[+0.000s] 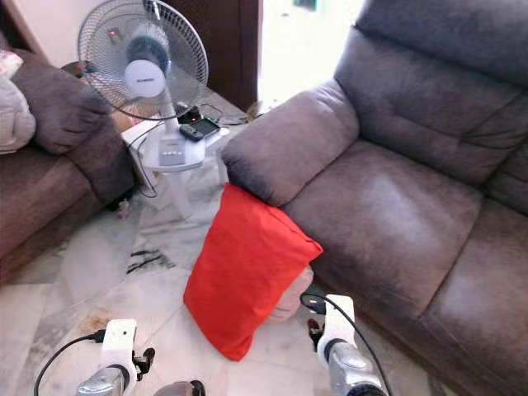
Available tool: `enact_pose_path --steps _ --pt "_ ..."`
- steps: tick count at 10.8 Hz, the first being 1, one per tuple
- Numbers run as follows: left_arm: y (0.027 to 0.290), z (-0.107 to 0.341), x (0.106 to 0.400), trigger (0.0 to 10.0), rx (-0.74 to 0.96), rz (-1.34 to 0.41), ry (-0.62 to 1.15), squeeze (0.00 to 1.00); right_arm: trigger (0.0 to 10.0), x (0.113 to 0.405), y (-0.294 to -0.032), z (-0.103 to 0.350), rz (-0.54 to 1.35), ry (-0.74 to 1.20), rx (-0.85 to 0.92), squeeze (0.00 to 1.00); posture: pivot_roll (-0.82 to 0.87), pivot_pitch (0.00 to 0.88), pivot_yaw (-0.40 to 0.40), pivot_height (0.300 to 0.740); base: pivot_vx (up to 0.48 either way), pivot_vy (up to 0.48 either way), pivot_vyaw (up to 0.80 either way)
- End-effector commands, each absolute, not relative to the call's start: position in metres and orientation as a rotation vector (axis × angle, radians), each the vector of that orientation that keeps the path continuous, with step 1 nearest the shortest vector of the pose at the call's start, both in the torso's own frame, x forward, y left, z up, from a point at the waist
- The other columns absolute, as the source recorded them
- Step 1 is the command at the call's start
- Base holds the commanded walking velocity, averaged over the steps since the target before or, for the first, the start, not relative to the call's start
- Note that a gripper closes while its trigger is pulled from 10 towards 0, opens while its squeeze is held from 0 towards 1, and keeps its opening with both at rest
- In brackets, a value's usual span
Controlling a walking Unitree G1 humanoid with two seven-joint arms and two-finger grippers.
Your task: Move the pillow to the sofa from floor
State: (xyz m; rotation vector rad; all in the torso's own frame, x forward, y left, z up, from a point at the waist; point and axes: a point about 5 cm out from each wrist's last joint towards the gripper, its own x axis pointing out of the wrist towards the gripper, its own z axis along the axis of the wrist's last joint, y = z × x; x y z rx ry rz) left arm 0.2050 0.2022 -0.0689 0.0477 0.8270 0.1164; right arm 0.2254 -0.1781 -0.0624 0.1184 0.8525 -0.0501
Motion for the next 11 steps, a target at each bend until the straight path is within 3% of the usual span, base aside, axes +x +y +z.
enact_pose_path --steps 1,3,5,11 --pt "0.2028 -0.0720 0.2000 10.0 0.040 0.123 0.853 0.00 10.0 0.2197 -0.1804 -0.0657 -0.063 0.869 0.124 0.00 0.04 0.105 -0.026 0.740 0.000 0.000 0.00" --pt "0.2041 -0.0719 0.1997 10.0 0.043 0.123 0.854 0.00 10.0 0.2196 -0.1798 -0.0659 -0.052 0.871 0.117 0.00 0.04 0.100 -0.025 0.740 0.000 0.000 0.00" --pt "0.2045 -0.0728 0.1979 10.0 0.048 0.121 0.858 0.00 10.0 0.2196 -0.1799 -0.0658 -0.033 0.873 0.082 0.00 0.04 0.089 -0.020 0.740 0.279 0.000 0.37" --pt "0.2000 -0.0734 0.1981 10.0 0.056 0.116 0.856 0.00 10.0 0.2186 -0.1801 -0.0663 -0.048 0.869 0.116 0.00 0.04 0.068 -0.022 0.740 0.305 0.000 0.00"
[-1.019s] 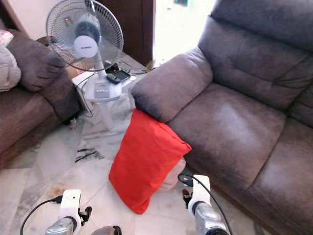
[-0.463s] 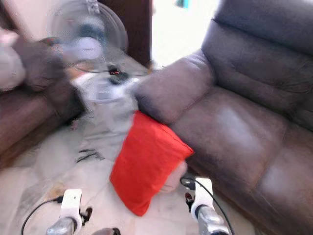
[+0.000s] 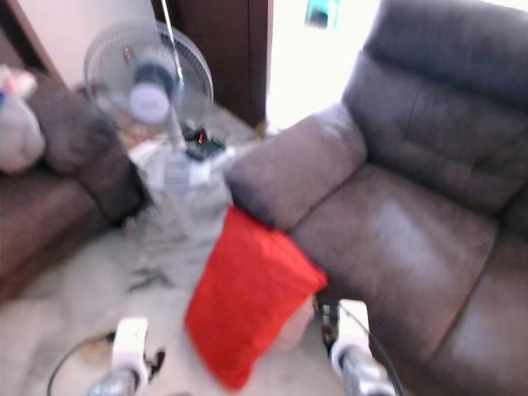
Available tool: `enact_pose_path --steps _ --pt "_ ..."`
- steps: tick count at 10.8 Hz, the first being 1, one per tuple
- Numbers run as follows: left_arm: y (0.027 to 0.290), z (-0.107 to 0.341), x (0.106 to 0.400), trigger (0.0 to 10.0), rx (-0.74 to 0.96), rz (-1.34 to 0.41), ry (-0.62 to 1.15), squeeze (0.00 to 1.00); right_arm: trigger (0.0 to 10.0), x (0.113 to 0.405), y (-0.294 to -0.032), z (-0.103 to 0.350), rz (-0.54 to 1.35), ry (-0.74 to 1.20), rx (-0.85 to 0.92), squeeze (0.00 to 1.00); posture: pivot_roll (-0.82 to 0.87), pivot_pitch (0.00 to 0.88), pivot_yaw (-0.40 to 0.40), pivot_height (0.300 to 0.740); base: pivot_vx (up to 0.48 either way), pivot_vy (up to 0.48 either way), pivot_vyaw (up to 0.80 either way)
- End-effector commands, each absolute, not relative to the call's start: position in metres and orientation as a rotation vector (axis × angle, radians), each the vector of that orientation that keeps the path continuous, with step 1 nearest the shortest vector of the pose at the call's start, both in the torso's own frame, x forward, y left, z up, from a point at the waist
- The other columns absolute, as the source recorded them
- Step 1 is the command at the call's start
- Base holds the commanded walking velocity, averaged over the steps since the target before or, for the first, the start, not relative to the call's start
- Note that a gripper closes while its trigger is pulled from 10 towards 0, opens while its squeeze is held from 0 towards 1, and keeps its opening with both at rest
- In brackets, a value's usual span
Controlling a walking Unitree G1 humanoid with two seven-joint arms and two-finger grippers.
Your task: Move the pillow to the sofa from floor
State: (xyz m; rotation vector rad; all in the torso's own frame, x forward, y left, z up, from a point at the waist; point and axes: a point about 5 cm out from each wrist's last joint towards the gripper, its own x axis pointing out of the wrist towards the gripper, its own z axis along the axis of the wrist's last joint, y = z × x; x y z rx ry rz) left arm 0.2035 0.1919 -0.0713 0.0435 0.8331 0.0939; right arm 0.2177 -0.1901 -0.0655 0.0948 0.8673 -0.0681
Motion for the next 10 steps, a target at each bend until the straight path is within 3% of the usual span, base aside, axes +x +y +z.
enact_pose_path --steps 1,4,7,10 --pt "0.1997 -0.0733 0.1982 10.0 0.057 0.116 0.856 0.00 10.0 0.2185 -0.1804 -0.0663 -0.049 0.871 0.117 0.00 0.04 0.072 -0.023 0.740 0.311 0.000 0.00" --pt "0.2013 -0.0731 0.1982 10.0 0.059 0.120 0.857 0.00 10.0 0.2188 -0.1803 -0.0662 -0.035 0.873 0.103 0.00 0.04 0.081 -0.025 0.740 0.314 0.000 0.00" --pt "0.2032 -0.0726 0.1983 10.0 0.059 0.129 0.849 0.00 10.0 0.2192 -0.1802 -0.0659 -0.029 0.872 0.097 0.00 0.04 0.088 -0.025 0.740 0.000 0.000 0.80" --pt "0.2018 -0.0723 0.1995 10.0 0.058 0.127 0.850 0.00 10.0 0.2186 -0.1809 -0.0664 -0.055 0.876 0.124 0.00 0.04 0.089 -0.027 0.740 0.000 0.000 0.00"
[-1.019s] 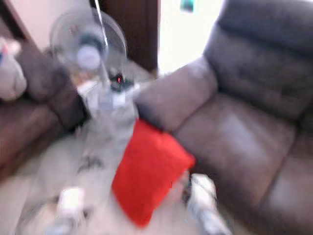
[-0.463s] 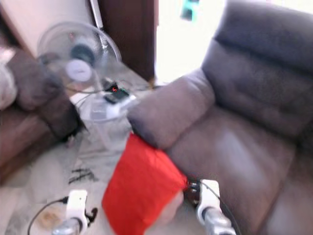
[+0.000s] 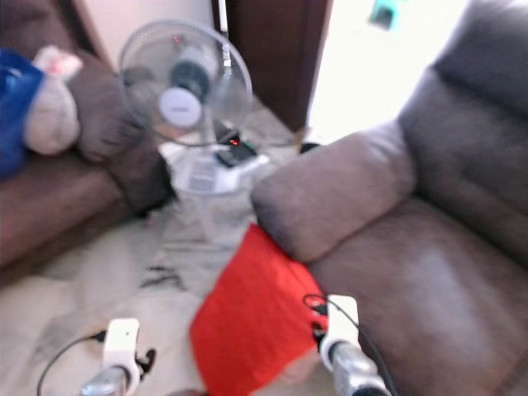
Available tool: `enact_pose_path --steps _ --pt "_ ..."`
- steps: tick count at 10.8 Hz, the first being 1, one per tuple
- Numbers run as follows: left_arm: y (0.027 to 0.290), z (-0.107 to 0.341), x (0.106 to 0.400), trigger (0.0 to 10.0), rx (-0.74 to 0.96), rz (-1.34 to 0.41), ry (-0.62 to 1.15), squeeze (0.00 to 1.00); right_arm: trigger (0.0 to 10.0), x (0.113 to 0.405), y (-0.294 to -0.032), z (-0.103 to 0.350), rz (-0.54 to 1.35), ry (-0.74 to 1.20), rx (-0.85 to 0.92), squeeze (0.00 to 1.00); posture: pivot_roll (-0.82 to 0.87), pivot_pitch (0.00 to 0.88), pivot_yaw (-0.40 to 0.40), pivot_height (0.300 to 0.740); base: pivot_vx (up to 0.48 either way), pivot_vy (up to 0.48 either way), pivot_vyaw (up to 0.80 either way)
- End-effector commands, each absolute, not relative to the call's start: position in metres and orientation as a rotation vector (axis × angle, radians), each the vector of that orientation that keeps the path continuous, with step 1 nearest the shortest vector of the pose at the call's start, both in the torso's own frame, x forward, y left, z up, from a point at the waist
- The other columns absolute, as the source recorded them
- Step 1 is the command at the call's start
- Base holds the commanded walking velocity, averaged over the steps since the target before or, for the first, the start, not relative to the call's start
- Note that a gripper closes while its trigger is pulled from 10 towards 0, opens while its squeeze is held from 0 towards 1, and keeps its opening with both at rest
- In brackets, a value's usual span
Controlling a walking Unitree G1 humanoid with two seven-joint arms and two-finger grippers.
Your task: Move the pillow to the sofa from floor
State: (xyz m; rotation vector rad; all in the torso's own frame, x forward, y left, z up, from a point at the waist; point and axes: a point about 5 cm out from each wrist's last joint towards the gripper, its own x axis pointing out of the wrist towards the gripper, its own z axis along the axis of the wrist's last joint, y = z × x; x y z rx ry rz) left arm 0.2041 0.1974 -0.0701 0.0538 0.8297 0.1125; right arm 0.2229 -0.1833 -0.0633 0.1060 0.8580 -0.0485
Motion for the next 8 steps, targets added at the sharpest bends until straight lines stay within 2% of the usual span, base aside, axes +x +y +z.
enact_pose_path --steps 1,5,6,8 --pt "0.201 -0.072 0.200 10.0 0.057 0.127 0.851 0.00 10.0 0.219 -0.181 -0.066 -0.054 0.877 0.126 0.00 0.04 0.090 -0.027 0.740 0.000 0.000 0.00" --pt "0.202 -0.069 0.203 10.0 0.091 0.110 0.807 0.00 10.0 0.220 -0.181 -0.065 -0.050 0.853 0.110 0.00 0.04 0.094 -0.025 0.740 0.000 0.000 0.00" --pt "0.202 -0.060 0.215 10.0 0.131 0.084 0.731 0.00 10.0 0.223 -0.183 -0.062 -0.070 0.802 0.106 0.00 0.05 0.098 -0.024 0.740 0.000 0.000 0.00" --pt "0.204 -0.018 0.258 10.0 0.159 0.108 0.410 0.00 10.0 0.229 -0.183 -0.054 -0.064 0.665 0.101 0.00 0.04 0.101 -0.025 0.740 0.000 0.000 0.00"
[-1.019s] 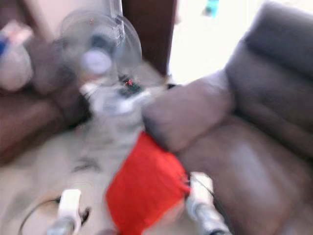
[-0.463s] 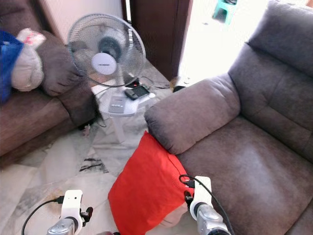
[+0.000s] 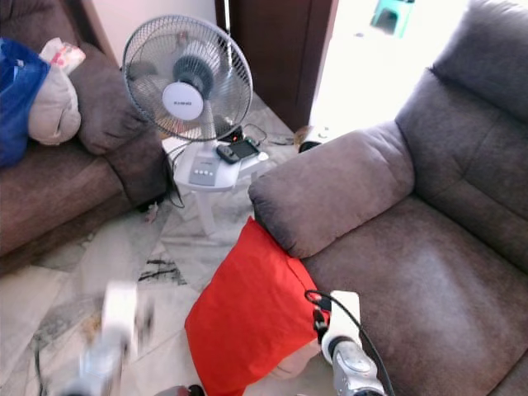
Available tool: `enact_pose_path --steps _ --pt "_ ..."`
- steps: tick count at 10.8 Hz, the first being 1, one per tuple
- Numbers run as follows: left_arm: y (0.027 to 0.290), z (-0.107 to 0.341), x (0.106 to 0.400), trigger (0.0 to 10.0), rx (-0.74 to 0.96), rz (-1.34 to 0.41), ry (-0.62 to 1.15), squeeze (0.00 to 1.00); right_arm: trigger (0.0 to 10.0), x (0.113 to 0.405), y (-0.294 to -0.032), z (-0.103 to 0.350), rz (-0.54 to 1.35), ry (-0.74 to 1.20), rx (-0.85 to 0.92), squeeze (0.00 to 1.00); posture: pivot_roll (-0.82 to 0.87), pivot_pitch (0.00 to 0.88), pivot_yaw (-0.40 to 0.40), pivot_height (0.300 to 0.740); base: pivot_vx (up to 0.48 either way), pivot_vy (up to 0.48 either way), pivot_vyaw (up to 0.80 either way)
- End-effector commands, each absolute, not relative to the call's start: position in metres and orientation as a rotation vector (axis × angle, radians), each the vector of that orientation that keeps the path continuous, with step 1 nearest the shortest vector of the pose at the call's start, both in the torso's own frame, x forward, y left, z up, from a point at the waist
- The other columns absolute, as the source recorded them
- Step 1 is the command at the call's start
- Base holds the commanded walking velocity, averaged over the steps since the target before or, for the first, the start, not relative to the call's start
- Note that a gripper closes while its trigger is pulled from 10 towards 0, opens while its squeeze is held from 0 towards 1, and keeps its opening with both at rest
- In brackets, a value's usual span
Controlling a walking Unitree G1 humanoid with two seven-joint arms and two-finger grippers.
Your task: Move the pillow to the sofa from floor
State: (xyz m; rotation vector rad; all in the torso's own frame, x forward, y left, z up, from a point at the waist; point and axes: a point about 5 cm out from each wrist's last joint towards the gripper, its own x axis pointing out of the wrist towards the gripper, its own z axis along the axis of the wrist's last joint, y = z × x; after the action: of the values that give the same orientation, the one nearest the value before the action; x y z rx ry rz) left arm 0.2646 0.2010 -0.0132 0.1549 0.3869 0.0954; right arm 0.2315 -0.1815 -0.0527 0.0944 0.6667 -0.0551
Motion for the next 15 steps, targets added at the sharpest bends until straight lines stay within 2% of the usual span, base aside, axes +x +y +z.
enact_pose_path --steps 1,2,3,4,6,7,9,12,15 --pt "0.200 0.005 0.274 10.0 0.129 0.113 0.249 0.00 10.0 0.231 -0.184 -0.050 -0.093 0.602 0.127 0.00 0.04 0.098 -0.029 0.740 0.000 0.000 0.00" --pt "0.195 0.018 0.281 10.0 0.125 0.102 0.165 0.00 10.0 0.232 -0.184 -0.047 -0.098 0.562 0.148 0.00 0.03 0.095 -0.030 0.740 0.000 0.000 0.00" --pt "0.183 0.041 0.289 10.0 0.180 0.045 0.033 0.00 10.0 0.249 -0.187 -0.029 -0.071 0.419 0.102 0.00 0.01 0.084 -0.033 0.740 0.000 0.000 0.00" --pt "0.174 0.060 0.291 10.0 0.216 0.010 -0.083 0.00 10.0 0.296 -0.194 0.040 -0.040 0.069 0.043 0.00 0.02 0.060 -0.048 0.740 0.000 0.000 0.00" --pt "0.164 0.087 0.294 10.0 0.267 -0.028 -0.226 0.00 10.0 0.306 -0.197 0.072 -0.021 -0.078 0.033 0.00 0.04 0.031 -0.055 0.740 0.000 0.000 0.00" --pt "0.160 0.098 0.294 10.0 0.286 -0.051 -0.276 0.00 10.0 0.309 -0.191 0.080 -0.002 -0.120 0.040 0.00 0.02 0.012 -0.053 0.740 0.000 0.000 0.00" --pt "0.158 0.098 0.292 10.0 0.269 -0.041 -0.264 0.00 10.0 0.309 -0.189 0.080 -0.014 -0.119 0.060 0.00 0.02 0.000 -0.044 0.740 0.000 0.000 0.00" --pt "0.160 0.105 0.297 10.0 0.253 -0.015 -0.265 0.00 10.0 0.303 -0.185 0.074 -0.015 -0.055 0.022 0.00 0.03 0.000 -0.040 0.740 0.000 0.000 0.00" --pt "0.166 0.108 0.298 10.0 0.254 0.002 -0.260 0.00 10.0 0.307 -0.182 0.083 0.017 -0.092 0.045 0.00 0.03 0.024 -0.046 0.740 0.000 0.000 0.00"
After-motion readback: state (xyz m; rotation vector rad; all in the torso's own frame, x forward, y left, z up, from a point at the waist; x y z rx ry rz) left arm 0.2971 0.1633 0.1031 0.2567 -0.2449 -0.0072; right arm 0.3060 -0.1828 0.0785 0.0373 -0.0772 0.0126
